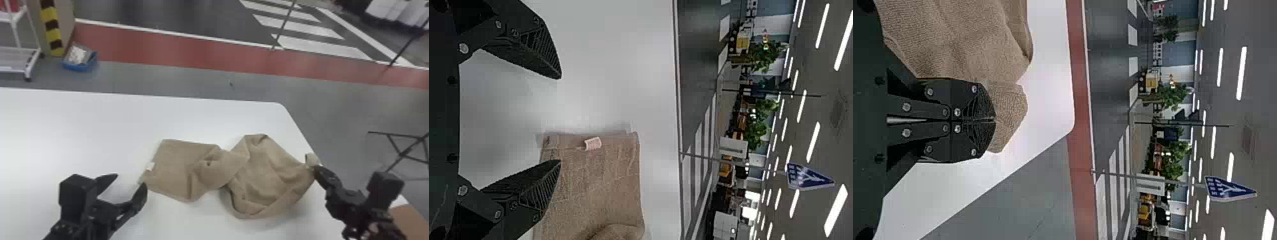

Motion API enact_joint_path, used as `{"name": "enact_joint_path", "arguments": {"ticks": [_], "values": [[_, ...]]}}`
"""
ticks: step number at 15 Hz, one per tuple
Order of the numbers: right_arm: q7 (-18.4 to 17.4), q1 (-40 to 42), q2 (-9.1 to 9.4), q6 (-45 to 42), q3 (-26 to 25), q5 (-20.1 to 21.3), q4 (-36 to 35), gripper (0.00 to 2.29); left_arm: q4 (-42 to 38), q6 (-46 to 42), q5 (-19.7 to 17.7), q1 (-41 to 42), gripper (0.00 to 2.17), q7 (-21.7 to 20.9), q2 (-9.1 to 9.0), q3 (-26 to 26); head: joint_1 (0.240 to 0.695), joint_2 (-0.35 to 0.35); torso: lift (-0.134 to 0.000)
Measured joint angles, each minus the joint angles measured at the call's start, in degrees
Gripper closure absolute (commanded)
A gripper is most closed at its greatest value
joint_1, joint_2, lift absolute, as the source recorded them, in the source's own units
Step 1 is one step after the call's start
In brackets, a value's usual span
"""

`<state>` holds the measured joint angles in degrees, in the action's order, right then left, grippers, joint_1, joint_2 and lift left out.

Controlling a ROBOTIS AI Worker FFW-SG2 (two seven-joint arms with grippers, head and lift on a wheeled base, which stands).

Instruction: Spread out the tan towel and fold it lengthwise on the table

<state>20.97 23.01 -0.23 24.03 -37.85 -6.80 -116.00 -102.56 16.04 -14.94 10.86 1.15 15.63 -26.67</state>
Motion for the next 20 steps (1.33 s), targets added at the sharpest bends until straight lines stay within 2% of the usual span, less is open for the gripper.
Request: {"name": "enact_joint_path", "arguments": {"ticks": [4, 10, 12, 17, 19, 20], "values": [[0.3, 0.4, -0.41, -1.0, -0.8, -0.9, 0.5, 1.41, 1.1, -0.6, 0.2, -1.6, 0.33, 0.1, -1.23, -1.4, 0.695, -0.35, -0.124], [0.5, 0.9, -0.74, -2.4, -1.5, -1.8, 0.9, 1.41, 1.2, 2.8, 2.0, -2.4, 0.34, 0.2, -1.51, -2.1, 0.695, -0.35, -0.124], [0.6, 1.1, -0.74, -3.0, -1.5, -2.0, 1.0, 1.41, 1.6, 3.6, 2.1, -2.5, 0.46, 0.2, -1.61, -2.2, 0.695, -0.35, -0.124], [0.7, 1.8, -0.75, -4.2, -1.7, -2.6, 1.0, 1.41, 2.0, 3.6, 2.4, -2.7, 0.46, 0.4, -2.24, -2.7, 0.695, -0.35, -0.124], [0.7, 2.1, -0.88, -4.6, -1.9, -2.9, 1.1, 1.41, 2.0, 3.6, 2.5, -2.7, 0.73, 0.4, -2.27, -2.9, 0.695, -0.35, -0.124], [0.7, 2.2, -0.91, -4.7, -1.9, -3.0, 1.1, 1.41, 2.0, 3.6, 2.7, -2.7, 0.73, 0.2, -2.27, -2.9, 0.695, -0.35, -0.124]]}}
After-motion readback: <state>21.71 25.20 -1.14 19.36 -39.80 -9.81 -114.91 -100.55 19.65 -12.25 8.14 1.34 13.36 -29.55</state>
